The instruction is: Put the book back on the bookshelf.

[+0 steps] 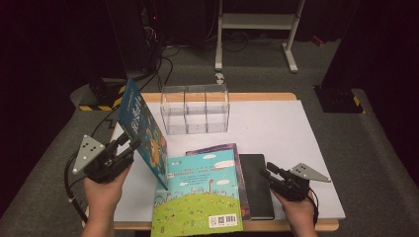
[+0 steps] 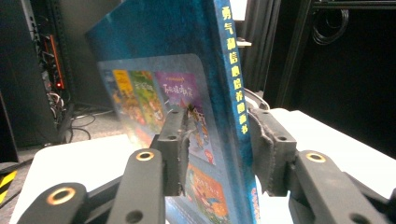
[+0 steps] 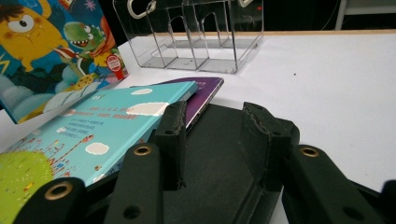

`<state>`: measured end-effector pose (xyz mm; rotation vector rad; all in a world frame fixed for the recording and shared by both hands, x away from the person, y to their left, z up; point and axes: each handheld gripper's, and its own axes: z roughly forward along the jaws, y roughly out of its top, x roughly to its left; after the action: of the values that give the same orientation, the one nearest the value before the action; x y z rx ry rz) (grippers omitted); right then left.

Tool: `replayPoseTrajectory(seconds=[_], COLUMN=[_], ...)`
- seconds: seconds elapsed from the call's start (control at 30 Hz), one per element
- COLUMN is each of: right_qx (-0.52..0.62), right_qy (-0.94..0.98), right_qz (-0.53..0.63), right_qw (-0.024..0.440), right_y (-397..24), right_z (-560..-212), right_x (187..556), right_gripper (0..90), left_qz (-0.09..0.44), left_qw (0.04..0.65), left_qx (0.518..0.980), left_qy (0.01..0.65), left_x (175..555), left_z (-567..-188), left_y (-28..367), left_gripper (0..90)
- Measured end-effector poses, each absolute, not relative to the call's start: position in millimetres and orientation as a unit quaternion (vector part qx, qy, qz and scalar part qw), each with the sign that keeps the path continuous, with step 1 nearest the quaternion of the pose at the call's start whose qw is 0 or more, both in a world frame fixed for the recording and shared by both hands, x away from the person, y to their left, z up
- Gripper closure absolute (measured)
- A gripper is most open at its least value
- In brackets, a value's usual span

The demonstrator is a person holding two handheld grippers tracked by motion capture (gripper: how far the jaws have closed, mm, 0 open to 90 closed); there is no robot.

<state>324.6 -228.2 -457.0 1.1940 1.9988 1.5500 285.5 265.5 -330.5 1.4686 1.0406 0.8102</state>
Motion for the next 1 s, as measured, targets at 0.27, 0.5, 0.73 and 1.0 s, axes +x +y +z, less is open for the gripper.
replayPoseTrajectory(seconds=[0.27, 0.5, 0.73, 1.0], right_qx=[0.425, 0.428, 0.430, 0.432], right_qy=[0.705, 0.704, 0.705, 0.708], right_qz=[0.543, 0.543, 0.542, 0.539], right_qw=[0.165, 0.160, 0.155, 0.149], right_y=[-228, -229, -228, -227], right_z=[-461, -463, -465, -468], right_x=[327, 328, 329, 330], right_gripper=[60.7, 60.7, 60.7, 60.4], left_qz=[0.367, 0.379, 0.379, 0.381], left_qw=[0.532, 0.528, 0.535, 0.527], left_qx=[0.610, 0.611, 0.608, 0.634], left_qy=[0.459, 0.453, 0.448, 0.419], left_x=[282, 272, 261, 252], left_z=[-330, -339, -351, -361], left_y=[280, 293, 302, 304], left_gripper=[74.7, 81.7, 81.3, 79.3])
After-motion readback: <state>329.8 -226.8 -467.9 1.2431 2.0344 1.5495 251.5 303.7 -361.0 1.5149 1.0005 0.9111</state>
